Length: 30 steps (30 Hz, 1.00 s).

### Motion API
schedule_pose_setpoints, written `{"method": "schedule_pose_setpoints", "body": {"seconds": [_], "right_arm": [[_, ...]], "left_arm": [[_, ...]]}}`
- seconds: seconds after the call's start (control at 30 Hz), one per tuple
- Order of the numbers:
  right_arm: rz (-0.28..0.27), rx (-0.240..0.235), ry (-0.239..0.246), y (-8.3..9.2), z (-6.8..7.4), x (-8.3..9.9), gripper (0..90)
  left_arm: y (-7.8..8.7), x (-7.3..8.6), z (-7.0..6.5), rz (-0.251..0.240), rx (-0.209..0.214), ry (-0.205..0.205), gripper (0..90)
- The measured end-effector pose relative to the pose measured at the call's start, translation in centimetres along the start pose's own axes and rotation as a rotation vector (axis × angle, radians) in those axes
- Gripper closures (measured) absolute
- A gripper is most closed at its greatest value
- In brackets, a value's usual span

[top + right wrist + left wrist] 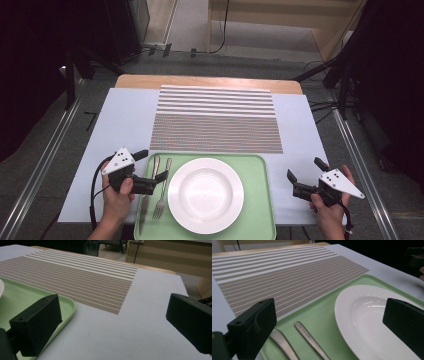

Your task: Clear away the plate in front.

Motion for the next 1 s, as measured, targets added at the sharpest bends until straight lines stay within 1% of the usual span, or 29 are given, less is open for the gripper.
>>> {"method": "schedule_pose_setpoints", "body": {"seconds": [0.07,0.23,0.4,0.63,0.73,0.83,0.87,0.93,1.0], "right_arm": [[0.000,-0.001,0.001,0.0,0.0,0.0,0.0],[0.000,-0.001,0.001,0.0,0.0,0.0,0.0],[-0.001,0.002,0.000,0.0,0.0,0.0,0.0],[0.000,0.002,-0.002,0.0,0.0,0.0,0.0],[-0.001,0.003,0.002,0.1,-0.1,0.0,0.0],[0.000,0.007,-0.008,0.2,-0.1,0.0,0.0],[0.000,0.008,-0.006,0.2,-0.1,0.0,0.0],[-0.006,0.007,-0.004,0.2,-0.2,0.0,0.0],[-0.004,0.010,-0.005,0.2,-0.2,0.0,0.0]], "left_arm": [[0.3,0.2,0.5,-0.011,-0.019,-0.003,0.0],[1.1,0.9,1.8,-0.022,-0.047,0.010,0.0],[2.0,1.3,2.9,-0.034,-0.078,0.012,0.0],[3.0,2.1,4.6,-0.049,-0.111,0.037,0.0],[3.4,2.4,5.3,-0.052,-0.128,0.038,0.0],[3.8,2.7,6.0,-0.054,-0.144,0.055,0.0],[4.0,2.8,6.3,-0.050,-0.154,0.060,0.0],[4.3,3.0,6.8,-0.051,-0.161,0.068,0.0],[4.6,3.2,7.3,-0.058,-0.178,0.076,0.0]]}}
Point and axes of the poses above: each handheld gripper's, and its own axes: y roughly backward along the jaws, x roughly out of its underside, z roughly to its left, the point moved 2 cm from there along -y, roughly forward along the jaws, and after that the axes turned 15 degrees about -x, right-handed, at the moved point
